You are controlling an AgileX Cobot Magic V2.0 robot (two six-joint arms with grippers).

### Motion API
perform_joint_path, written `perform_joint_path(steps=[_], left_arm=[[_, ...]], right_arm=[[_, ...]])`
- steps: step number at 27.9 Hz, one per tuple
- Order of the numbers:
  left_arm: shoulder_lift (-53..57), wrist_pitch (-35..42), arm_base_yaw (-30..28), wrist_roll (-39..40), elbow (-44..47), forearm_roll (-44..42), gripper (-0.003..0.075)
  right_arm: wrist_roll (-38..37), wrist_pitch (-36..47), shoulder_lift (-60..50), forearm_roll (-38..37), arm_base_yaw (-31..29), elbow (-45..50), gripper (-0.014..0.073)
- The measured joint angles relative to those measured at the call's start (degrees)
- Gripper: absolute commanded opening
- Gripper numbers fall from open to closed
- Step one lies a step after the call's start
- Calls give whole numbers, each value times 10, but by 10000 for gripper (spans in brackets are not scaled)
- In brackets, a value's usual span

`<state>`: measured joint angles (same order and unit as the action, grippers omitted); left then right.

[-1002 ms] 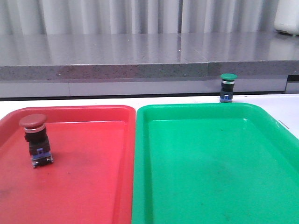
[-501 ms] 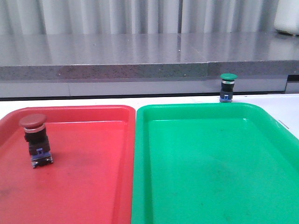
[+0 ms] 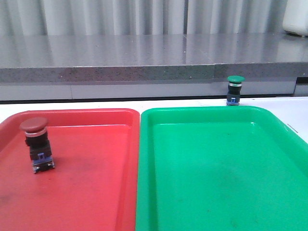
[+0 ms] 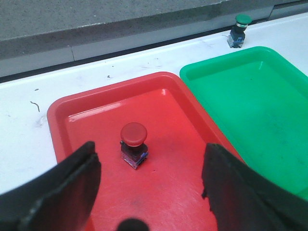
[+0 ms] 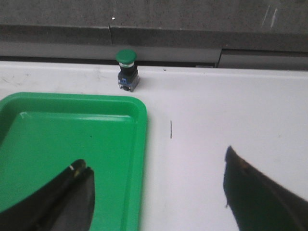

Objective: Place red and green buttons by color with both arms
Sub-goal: 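Raise the left gripper away from the red tray, then lower the right gripper over the green button and close on it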

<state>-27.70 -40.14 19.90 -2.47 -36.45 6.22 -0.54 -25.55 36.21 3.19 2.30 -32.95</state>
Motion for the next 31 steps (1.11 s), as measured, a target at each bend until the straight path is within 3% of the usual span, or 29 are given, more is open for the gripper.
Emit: perform_joint_path(steps=[10,31], left_arm=[[0,0,0,0,0,0,438],[0,0,0,0,0,0,438]], right_arm=[[5,20,141,4,5,-67,574],[5,-8,562,5,47,-381,574]])
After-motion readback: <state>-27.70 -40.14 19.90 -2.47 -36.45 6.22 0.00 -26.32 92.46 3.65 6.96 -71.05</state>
